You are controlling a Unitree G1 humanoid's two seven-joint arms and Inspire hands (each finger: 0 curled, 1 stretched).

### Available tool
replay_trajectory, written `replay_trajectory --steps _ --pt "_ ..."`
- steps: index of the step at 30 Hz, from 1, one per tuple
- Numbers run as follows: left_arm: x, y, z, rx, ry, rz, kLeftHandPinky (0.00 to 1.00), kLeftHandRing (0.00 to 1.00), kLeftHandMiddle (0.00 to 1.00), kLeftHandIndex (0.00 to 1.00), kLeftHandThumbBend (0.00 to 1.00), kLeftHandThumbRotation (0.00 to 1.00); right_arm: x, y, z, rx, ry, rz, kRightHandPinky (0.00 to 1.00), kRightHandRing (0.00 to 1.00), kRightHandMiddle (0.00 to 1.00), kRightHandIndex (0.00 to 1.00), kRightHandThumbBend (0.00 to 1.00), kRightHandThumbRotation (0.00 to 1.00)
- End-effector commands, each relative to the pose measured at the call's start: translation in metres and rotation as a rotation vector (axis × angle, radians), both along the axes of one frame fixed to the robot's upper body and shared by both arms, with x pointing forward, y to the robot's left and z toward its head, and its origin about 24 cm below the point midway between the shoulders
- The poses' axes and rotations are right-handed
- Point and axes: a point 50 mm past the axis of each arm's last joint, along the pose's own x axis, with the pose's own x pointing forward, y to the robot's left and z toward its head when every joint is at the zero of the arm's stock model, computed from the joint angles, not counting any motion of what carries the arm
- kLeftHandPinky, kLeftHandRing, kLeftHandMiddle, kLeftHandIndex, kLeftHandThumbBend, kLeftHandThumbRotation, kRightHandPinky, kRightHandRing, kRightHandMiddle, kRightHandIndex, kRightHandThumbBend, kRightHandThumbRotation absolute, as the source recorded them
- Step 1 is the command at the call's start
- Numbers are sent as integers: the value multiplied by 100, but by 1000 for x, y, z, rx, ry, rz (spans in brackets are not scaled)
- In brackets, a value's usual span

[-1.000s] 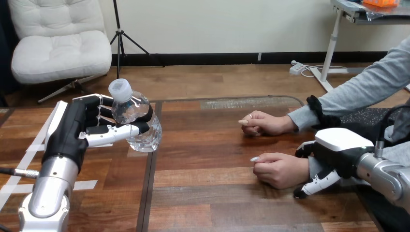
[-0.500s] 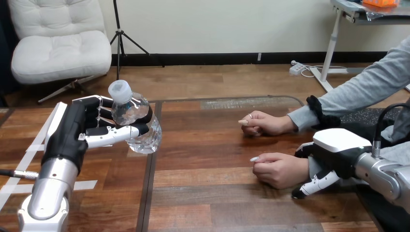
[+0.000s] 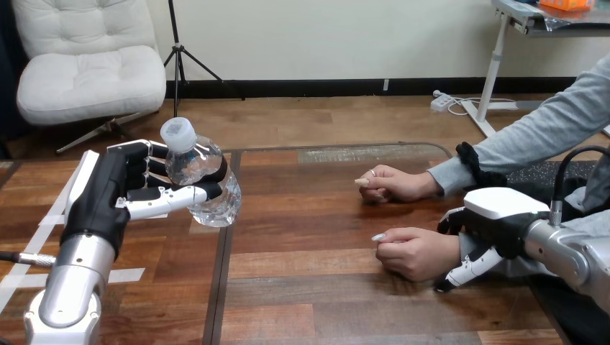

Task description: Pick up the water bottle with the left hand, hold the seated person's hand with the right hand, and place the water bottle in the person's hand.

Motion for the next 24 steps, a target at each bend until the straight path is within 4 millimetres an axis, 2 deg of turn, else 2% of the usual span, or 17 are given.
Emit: replay_trajectory --steps 1,9,16,24 --pt "5 0 31 6 -141 -16 31 37 41 44 67 0 5 13 -3 36 53 -16 66 81 82 81 98 47" --pt "3 0 32 4 -145 -15 31 37 41 44 66 0 6 11 -1 64 79 -46 65 79 81 79 88 29" --pt "2 1 33 -6 -149 -12 31 37 41 44 66 0 7 8 0 71 95 -81 66 77 78 77 82 18" --pt "1 2 34 -6 -149 -8 31 37 41 44 66 0 9 7 3 79 110 -101 61 67 73 74 77 4"
